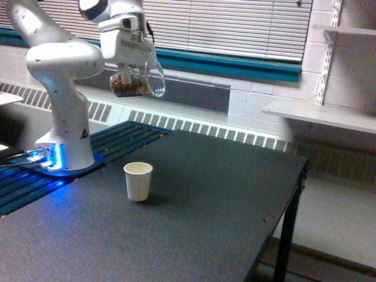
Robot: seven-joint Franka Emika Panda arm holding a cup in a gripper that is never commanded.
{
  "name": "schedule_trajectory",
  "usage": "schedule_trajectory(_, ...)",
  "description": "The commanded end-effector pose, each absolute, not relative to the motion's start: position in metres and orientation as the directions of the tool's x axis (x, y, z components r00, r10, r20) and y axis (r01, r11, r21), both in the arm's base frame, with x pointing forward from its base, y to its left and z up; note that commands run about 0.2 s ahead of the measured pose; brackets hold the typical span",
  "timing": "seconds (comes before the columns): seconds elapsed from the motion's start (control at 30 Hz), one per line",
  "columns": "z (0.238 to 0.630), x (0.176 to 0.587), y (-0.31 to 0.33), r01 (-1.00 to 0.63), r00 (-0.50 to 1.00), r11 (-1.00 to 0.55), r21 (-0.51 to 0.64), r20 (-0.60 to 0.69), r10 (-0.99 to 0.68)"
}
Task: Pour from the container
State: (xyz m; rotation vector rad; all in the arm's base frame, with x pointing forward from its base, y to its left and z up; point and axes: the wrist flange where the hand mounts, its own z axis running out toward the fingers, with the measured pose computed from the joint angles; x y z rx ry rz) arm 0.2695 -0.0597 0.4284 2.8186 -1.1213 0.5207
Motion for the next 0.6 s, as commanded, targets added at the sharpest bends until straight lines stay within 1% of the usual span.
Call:
schedule_trajectory(0.03,0.4147,0.2631,-0.0561,-0.695,0.674,-0.717,-0.055,0.298,-0.676)
schedule_trajectory(0.6,0.4082,0.2577,-0.0594,-0.709,0.674,-0.704,-0.039,0.253,-0.694)
